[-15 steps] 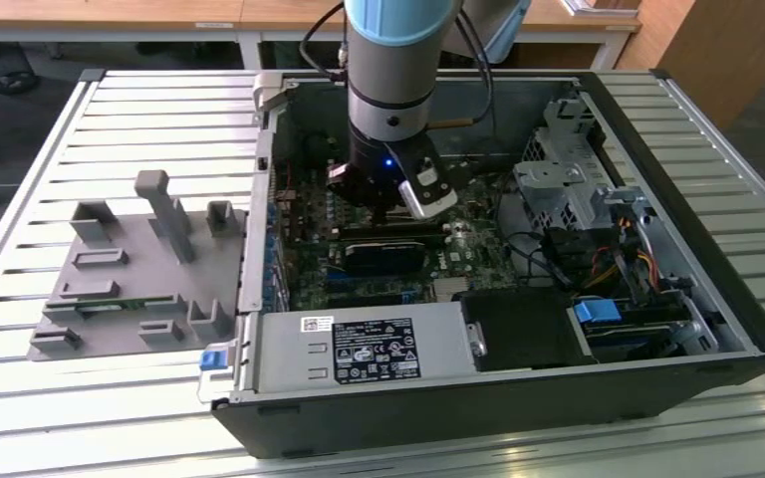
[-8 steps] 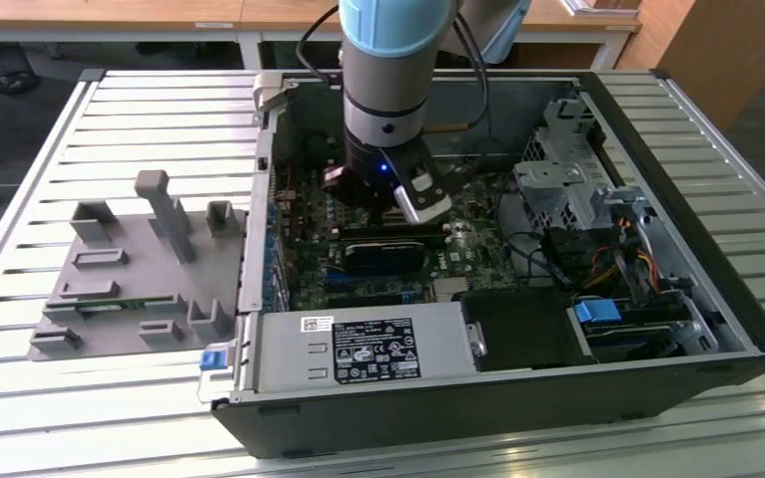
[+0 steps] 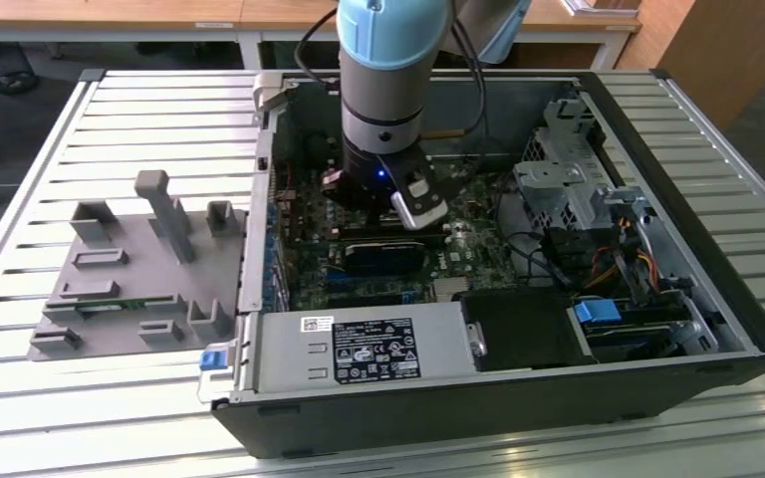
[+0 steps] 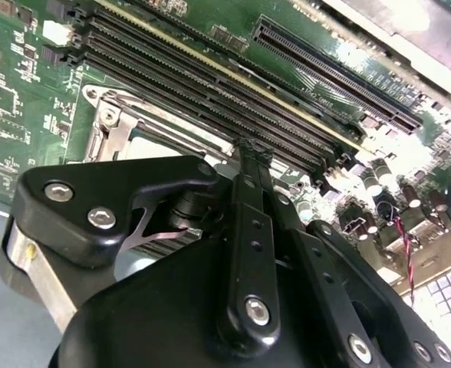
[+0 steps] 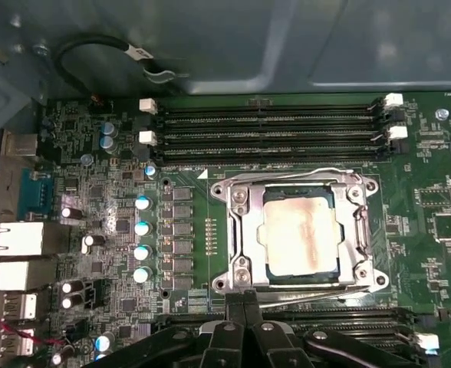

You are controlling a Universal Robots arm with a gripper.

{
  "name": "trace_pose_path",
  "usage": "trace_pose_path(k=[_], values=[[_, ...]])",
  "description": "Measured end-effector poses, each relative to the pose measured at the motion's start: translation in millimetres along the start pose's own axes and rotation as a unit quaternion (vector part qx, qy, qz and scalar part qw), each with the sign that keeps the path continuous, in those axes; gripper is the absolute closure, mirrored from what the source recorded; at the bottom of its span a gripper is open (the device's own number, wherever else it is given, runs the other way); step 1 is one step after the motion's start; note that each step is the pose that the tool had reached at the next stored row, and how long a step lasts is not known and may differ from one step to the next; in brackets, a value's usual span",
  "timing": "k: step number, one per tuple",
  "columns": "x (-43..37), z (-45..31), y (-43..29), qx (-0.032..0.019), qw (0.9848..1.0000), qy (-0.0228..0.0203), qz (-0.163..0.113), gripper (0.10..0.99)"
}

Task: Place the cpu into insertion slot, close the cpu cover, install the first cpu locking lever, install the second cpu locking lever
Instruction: 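Install the second cpu locking lever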

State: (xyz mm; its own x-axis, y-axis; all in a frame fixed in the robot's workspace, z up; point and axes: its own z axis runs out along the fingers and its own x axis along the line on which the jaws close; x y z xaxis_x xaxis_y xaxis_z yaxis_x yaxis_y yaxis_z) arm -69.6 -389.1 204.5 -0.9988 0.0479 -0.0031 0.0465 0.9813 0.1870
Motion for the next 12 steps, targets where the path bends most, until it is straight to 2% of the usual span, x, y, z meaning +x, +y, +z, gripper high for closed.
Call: trace_pose_path(k=[7,12], values=[[2.4,4.2,-1.2,-0.0081,1.0,0.001,-0.004,0.98],[4.3,6.8,-1.8,-0.0098,0.9999,0.0012,-0.005,0.98]])
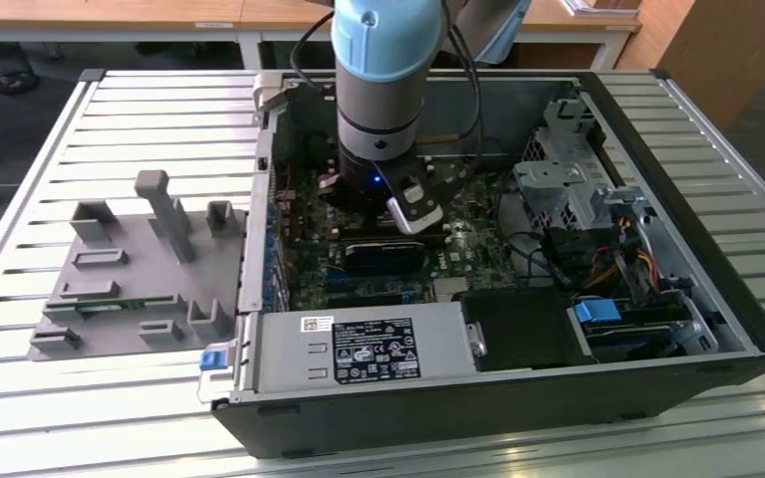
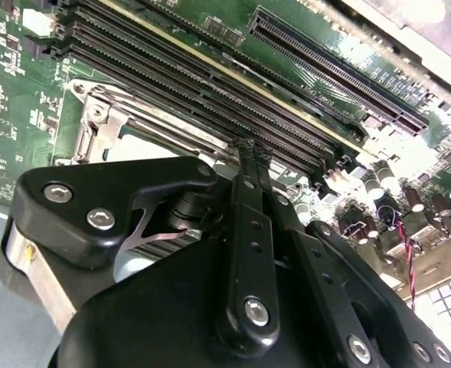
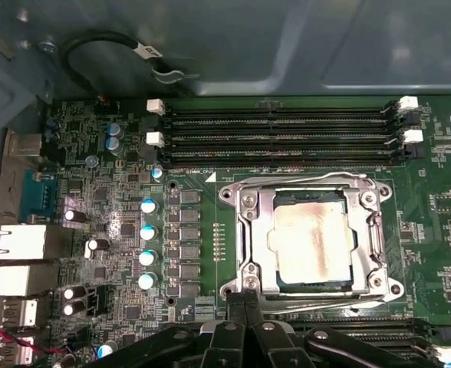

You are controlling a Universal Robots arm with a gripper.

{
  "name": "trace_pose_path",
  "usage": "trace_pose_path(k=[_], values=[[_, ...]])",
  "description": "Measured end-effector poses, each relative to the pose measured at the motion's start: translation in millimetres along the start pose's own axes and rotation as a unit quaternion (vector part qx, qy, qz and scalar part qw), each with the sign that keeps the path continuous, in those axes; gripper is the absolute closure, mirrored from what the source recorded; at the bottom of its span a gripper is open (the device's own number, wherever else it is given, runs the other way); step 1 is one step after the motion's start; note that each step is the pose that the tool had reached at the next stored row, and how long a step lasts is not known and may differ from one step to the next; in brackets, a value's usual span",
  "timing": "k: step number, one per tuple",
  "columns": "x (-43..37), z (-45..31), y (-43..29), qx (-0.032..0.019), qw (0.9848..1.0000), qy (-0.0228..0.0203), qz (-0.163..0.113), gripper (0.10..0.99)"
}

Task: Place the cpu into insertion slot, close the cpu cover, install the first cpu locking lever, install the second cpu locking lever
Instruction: 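Install the second cpu locking lever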

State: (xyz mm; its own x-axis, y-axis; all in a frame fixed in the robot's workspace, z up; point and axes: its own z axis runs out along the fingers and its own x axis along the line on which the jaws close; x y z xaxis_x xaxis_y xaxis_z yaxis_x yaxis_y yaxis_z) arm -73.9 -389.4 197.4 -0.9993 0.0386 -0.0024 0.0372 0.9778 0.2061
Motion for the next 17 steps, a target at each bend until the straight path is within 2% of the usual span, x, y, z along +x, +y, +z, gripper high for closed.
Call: trace_pose_path(k=[16,17], values=[[5.7,6.7,-1.4,-0.0094,1.0,0.0005,0.0,0.98],[5.7,6.6,-1.3,-0.0112,0.9999,0.0004,0.0,0.98]])
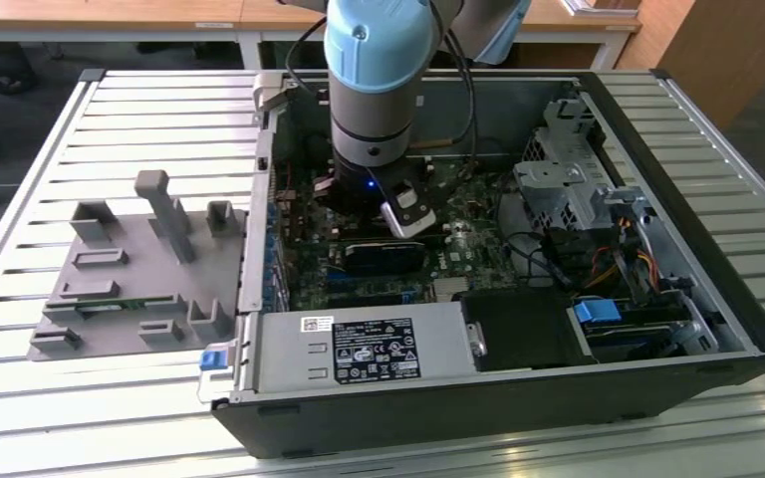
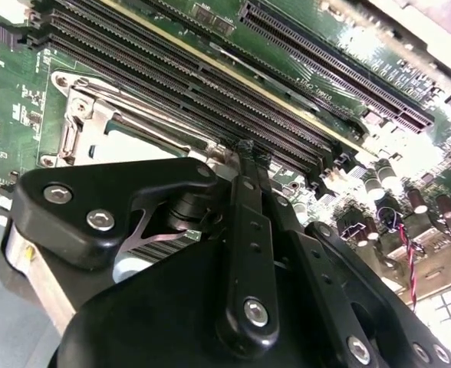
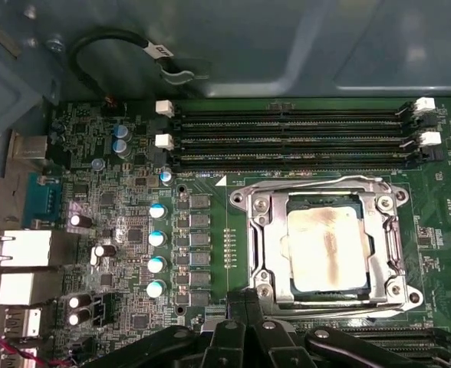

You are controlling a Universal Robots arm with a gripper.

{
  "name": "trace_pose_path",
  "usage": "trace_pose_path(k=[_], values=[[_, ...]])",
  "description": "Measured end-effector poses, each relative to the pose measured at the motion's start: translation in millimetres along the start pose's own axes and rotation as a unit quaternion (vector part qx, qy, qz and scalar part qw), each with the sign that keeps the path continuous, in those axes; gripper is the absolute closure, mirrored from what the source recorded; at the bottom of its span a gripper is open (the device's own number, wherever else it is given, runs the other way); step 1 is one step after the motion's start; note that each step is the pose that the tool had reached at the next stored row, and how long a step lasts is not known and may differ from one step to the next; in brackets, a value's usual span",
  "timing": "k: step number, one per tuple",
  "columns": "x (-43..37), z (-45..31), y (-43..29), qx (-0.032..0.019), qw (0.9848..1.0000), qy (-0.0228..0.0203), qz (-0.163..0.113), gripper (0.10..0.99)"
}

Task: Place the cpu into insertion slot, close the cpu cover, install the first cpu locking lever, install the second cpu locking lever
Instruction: 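Install the second cpu locking lever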

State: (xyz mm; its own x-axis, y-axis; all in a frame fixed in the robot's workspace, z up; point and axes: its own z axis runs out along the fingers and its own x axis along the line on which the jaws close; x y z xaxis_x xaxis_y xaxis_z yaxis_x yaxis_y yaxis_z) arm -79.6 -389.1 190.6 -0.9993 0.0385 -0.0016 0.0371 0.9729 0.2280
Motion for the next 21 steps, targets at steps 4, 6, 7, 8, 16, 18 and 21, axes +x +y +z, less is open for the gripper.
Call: trace_pose_path(k=[4,6,7,8,16,18,21], values=[[-0.1,-4.6,1.2,-0.0066,1.0,0.0001,0.0,0.98],[0.0,-8.8,2.1,-0.0096,1.0,0.0003,0.0,0.98],[-0.1,-10.3,2.5,-0.0118,0.9999,0.0004,0.0,0.98],[0.0,-12.1,2.9,-0.013,0.9999,0.0004,0.0,0.98],[-0.1,-20.3,4.8,-0.0178,0.9998,0.0006,0.0,0.98],[-0.1,-23.6,5.6,-0.0206,0.9998,0.0007,0.0,0.98],[-0.1,-24.4,5.7,-0.0244,0.9997,0.0009,0.0,0.98]])
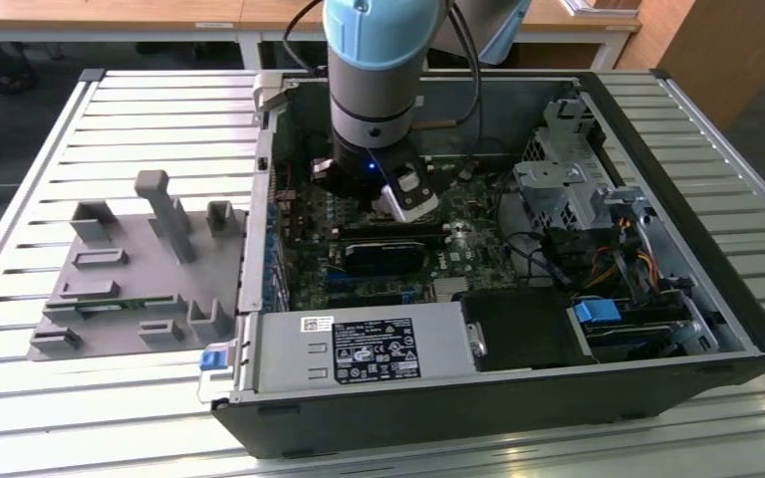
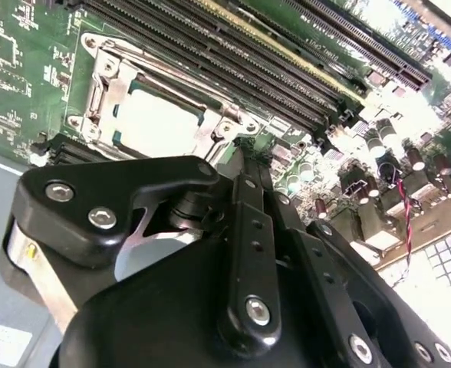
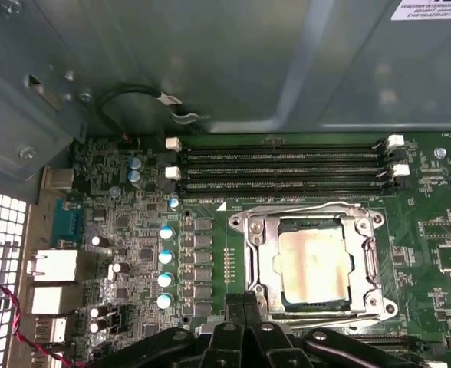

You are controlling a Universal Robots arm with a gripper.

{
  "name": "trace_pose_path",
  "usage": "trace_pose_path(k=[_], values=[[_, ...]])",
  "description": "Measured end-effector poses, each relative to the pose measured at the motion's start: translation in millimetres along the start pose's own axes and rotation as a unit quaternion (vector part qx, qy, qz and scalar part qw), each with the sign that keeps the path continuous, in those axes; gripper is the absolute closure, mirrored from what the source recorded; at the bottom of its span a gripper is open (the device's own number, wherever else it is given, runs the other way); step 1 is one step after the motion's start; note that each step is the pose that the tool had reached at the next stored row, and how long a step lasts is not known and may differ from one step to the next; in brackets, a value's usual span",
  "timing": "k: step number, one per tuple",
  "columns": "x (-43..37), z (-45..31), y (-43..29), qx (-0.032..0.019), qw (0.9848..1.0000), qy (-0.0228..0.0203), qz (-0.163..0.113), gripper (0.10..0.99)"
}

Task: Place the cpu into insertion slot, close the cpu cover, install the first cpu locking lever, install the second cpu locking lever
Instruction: 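Install the second cpu locking lever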

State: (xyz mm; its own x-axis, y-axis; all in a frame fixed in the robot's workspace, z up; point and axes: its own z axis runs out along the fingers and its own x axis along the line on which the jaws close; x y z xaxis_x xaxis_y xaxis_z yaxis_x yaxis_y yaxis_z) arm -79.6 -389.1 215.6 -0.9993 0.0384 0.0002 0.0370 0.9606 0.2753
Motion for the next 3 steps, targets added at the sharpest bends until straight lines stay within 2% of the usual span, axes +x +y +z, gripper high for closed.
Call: trace_pose_path(k=[3], values=[[0.0,0.0,0.0,-0.0005,1.0,0.0,0.0,0.98]])
